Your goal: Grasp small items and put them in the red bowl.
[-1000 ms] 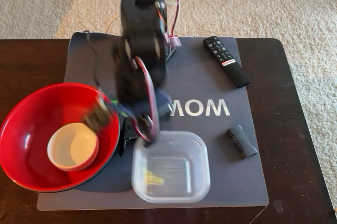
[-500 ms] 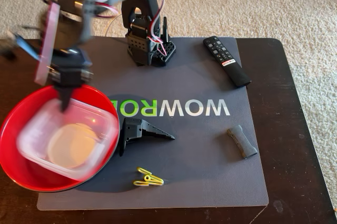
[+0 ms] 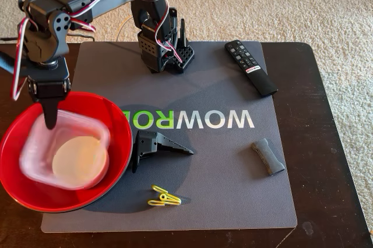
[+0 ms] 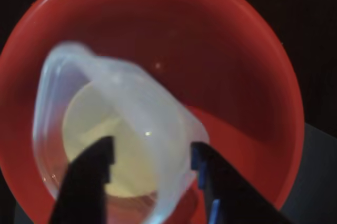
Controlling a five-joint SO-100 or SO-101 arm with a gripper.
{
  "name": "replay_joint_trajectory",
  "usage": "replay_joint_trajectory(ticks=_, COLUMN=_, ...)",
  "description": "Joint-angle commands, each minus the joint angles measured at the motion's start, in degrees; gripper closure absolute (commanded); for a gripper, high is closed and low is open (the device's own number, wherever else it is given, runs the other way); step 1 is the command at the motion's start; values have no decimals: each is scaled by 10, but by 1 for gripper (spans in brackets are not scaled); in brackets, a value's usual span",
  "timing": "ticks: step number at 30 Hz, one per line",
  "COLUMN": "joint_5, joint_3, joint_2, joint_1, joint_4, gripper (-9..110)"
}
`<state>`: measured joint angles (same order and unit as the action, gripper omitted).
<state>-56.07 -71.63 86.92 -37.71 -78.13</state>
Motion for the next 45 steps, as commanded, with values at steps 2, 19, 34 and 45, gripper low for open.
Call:
replay_joint_trajectory(ticks=2, joint_5=-17, joint_3=1, joint_2=55, joint_1=18, joint_4=-45, gripper=78)
replay_joint_trajectory(ticks=19, joint_5=-206, joint_3=-356, joint_2=360, joint_1=506, joint_4=88, gripper=82)
replay_joint_trajectory(ticks=34, joint_5=-134, joint_3=-191, joint_2=-65, joint_1=697, joint_4=157, gripper=83)
replay_joint_trajectory(ticks=45, joint_5=-90, joint_3=-82, joint_2=-150, joint_1=745, joint_4=172, gripper=83)
